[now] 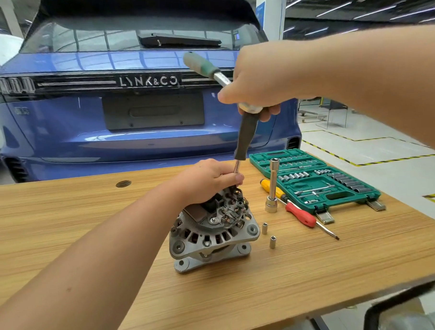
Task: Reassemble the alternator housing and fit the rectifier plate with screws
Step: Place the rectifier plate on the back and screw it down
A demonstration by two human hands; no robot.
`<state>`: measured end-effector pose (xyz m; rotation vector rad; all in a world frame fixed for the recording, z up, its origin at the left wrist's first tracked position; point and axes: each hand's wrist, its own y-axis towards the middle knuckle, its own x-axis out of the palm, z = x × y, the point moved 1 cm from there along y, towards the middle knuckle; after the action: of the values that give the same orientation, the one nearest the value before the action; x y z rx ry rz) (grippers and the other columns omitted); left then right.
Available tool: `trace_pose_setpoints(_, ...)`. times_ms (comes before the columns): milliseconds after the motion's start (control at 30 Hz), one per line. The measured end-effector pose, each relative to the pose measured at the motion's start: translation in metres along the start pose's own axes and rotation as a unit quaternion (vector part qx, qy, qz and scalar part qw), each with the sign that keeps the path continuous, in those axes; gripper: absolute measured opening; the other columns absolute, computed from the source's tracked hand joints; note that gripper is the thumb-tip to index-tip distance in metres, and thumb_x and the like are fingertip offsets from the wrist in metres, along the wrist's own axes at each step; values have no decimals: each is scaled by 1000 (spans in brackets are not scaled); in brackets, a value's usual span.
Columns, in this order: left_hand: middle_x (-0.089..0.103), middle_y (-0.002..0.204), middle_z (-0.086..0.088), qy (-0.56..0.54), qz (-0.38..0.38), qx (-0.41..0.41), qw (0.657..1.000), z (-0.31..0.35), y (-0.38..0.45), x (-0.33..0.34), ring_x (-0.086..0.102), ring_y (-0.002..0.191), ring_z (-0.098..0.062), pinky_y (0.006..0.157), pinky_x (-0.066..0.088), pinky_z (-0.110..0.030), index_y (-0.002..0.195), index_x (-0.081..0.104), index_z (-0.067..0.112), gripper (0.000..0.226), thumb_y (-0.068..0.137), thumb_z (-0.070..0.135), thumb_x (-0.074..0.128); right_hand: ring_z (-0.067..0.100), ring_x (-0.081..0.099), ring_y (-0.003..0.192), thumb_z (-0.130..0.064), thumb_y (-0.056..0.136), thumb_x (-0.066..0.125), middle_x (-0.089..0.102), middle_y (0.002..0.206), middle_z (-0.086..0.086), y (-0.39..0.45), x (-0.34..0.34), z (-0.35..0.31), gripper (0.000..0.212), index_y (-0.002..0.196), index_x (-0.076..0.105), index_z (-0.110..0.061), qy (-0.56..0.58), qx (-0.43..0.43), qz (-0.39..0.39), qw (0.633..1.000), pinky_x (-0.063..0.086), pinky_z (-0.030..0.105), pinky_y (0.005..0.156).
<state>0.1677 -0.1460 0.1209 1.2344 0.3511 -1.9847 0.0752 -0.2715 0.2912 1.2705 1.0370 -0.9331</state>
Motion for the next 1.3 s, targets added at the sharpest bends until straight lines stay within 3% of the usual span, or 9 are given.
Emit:
trace_pose_setpoints(100, 68, 97, 9, 6, 2, -3, 1000, 2, -1, 0, 59, 86, -4, 69, 43, -28, 103, 72, 38, 30, 102, 55, 47, 16, 59, 44, -39, 95, 50, 63, 50, 0, -3, 5, 3, 39, 69, 67, -16, -6, -11, 7, 1000, 37, 22, 47)
trace_pose_setpoints(233, 69, 103, 6, 10, -2, -3, 1000, 5, -3, -1, 60, 92, -5, 78, 47, -28, 107, 73, 33, 33, 104, 53, 47, 21, 44, 62, -47, 100, 40, 50, 68, 3, -12, 8, -3, 43, 73, 51, -15, -147, -167, 26, 975, 30, 35, 56)
trace_pose_setpoints(400, 64, 86, 4, -9, 23, 43, 999, 10, -7, 1, 51, 62, 19, 62, 39, -4, 109, 73, 11, 33, 106, 35, 51, 31, 53, 113, -42, 95, 38, 63, 114, 3, -25, 9, -5, 40, 107, 65, -16, -234, -374, -2, 897, 47, 50, 89)
trace_pose_setpoints(500, 58, 77, 7, -16, 22, 51, 998, 14, -9, 1, 49, 57, 18, 61, 36, -1, 112, 71, 4, 34, 106, 31, 51, 30, 55, 114, -44, 95, 37, 63, 120, 3, -25, 9, 2, 45, 115, 67, -16, -190, -394, -2, 899, 47, 49, 91)
trace_pose_setpoints(733, 48, 67, 9, -4, 14, 51, 999, 16, -9, -2, 48, 54, 14, 58, 36, -4, 108, 72, 5, 33, 107, 31, 51, 12, 50, 92, -55, 93, 39, 57, 111, -2, -33, 20, 14, 41, 92, 63, -22, -43, -291, -8, 956, 33, 28, 78)
trace_pose_setpoints(833, 53, 71, 9, 17, 6, 32, 999, 14, -8, -2, 51, 60, 6, 59, 37, -17, 107, 73, 17, 33, 106, 41, 50, 15, 49, 70, -52, 101, 45, 55, 78, -3, -35, 24, 9, 38, 75, 52, -24, -23, -256, 40, 966, 32, 30, 63)
trace_pose_setpoints(1000, 57, 70, 15, 35, 3, 6, 999, 11, -8, -2, 54, 63, 4, 60, 35, -27, 105, 72, 28, 35, 105, 51, 45, -2, 56, 42, -62, 93, 55, 66, 54, -19, -20, 13, 0, 48, 74, 68, -19, 49, -43, -5, 998, 34, 28, 54)
trace_pose_setpoints(1200, 61, 80, 7, 37, 11, 8, 999, 11, -8, 0, 54, 69, -2, 62, 37, -27, 102, 71, 29, 36, 104, 53, 43, 16, 76, 91, -44, 99, 59, 79, 81, -1, -9, 15, -1, 34, 99, 72, -13, 264, 25, -85, 960, 53, 38, 96)
trace_pose_setpoints(1300, 64, 88, 4, 38, 7, 14, 999, 11, -10, 0, 56, 78, -6, 65, 39, -27, 104, 69, 30, 37, 104, 54, 41, 22, 76, 89, -27, 99, 60, 76, 77, 4, -12, 17, 1, 24, 93, 72, -7, 442, 36, -177, 879, 57, 40, 93)
